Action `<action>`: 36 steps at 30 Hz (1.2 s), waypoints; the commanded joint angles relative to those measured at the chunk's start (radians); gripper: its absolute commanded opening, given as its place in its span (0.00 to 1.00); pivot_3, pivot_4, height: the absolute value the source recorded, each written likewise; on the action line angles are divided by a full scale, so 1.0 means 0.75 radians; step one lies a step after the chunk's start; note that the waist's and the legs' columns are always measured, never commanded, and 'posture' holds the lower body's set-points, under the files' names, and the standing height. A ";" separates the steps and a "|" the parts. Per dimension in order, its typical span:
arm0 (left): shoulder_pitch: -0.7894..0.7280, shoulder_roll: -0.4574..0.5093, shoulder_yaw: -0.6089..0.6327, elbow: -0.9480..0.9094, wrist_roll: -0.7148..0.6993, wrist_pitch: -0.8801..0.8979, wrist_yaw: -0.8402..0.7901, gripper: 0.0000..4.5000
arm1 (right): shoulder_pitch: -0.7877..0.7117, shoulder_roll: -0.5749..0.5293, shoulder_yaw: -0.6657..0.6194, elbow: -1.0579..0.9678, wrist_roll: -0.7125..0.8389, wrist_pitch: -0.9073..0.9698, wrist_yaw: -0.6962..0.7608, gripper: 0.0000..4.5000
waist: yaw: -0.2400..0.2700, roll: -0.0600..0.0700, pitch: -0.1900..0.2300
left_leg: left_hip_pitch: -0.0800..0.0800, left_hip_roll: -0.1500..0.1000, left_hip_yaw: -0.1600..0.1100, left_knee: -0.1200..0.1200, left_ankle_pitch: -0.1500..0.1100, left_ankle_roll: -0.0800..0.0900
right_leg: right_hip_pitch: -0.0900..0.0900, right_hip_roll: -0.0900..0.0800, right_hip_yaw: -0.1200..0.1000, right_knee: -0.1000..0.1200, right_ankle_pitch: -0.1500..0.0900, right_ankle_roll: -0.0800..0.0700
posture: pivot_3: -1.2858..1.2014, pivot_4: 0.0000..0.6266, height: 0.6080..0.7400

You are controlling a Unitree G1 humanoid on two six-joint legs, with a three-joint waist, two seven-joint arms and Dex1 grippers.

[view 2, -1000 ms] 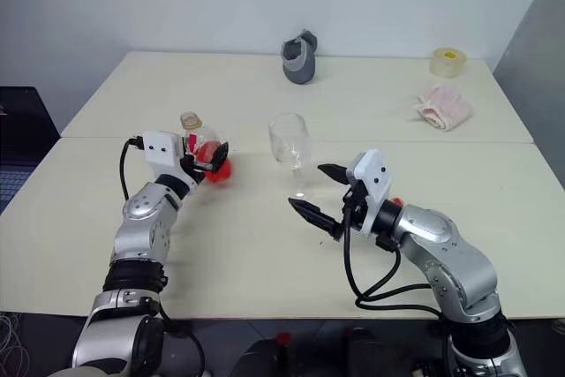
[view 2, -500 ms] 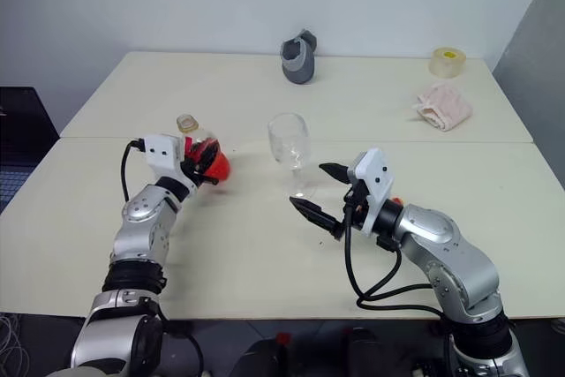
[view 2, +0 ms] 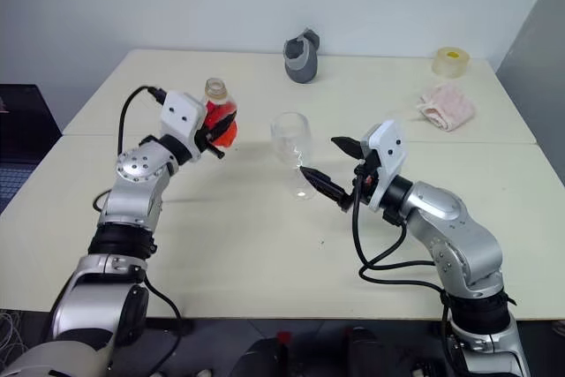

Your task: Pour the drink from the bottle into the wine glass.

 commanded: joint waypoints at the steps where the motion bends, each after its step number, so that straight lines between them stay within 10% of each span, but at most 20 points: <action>1: -0.104 0.057 -0.057 0.053 0.084 -0.198 -0.049 0.20 | -0.061 0.011 -0.025 0.004 0.002 -0.045 -0.003 1.00 | 0.000 0.000 0.000 | 0.000 0.000 0.000 0.000 0.000 0.000 | -0.001 0.000 0.000 0.000 0.000 0.000 | 0.52 0.24 1.00; 36: -0.637 0.142 -0.294 0.707 0.394 -0.903 -0.192 0.20 | -0.082 0.062 0.002 0.077 -0.069 -0.142 -0.011 1.00 | -0.032 0.000 0.000 | -0.003 -0.001 0.001 0.001 -0.001 0.003 | -0.003 0.000 0.000 0.002 0.000 0.000 | 0.52 0.24 1.00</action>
